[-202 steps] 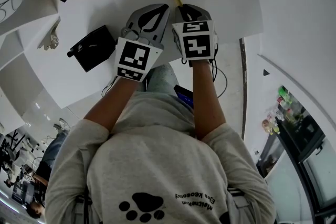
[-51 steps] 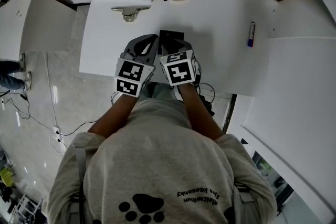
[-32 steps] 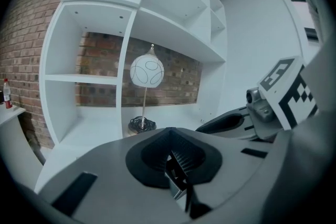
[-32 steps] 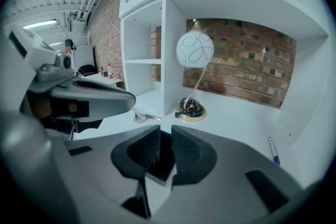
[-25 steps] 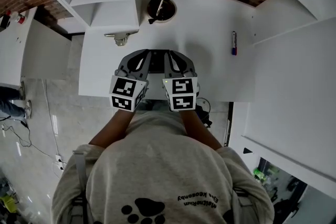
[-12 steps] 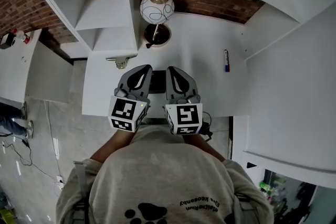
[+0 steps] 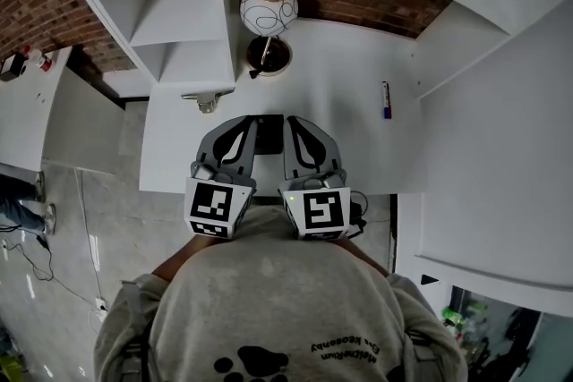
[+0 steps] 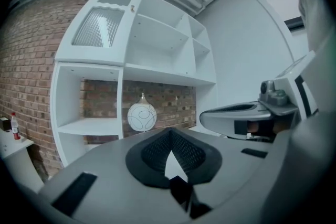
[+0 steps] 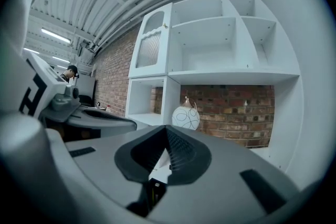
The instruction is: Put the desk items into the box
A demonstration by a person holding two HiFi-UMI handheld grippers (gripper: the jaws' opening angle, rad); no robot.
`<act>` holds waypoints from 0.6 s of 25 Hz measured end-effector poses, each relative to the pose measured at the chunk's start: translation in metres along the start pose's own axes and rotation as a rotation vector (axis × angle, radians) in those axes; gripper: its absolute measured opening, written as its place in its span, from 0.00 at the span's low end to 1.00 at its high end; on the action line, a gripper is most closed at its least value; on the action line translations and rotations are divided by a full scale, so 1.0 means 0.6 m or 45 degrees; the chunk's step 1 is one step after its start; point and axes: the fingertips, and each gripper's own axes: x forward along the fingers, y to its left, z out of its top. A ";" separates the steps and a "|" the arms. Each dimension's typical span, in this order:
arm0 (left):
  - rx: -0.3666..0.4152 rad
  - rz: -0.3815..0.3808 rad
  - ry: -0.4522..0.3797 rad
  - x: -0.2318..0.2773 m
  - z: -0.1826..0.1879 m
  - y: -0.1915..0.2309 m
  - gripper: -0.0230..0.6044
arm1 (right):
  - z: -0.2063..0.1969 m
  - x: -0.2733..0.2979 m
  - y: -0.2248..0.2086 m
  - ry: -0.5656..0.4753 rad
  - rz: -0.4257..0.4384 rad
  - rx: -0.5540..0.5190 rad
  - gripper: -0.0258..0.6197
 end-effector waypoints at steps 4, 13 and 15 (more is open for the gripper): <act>0.016 -0.002 -0.002 -0.009 -0.004 -0.001 0.05 | -0.002 -0.005 0.010 -0.009 0.002 -0.004 0.06; 0.001 -0.073 0.009 -0.023 -0.028 -0.003 0.05 | -0.016 -0.016 0.033 -0.021 -0.043 -0.006 0.06; 0.000 -0.089 0.010 -0.023 -0.031 -0.003 0.05 | -0.018 -0.017 0.036 -0.019 -0.054 -0.012 0.06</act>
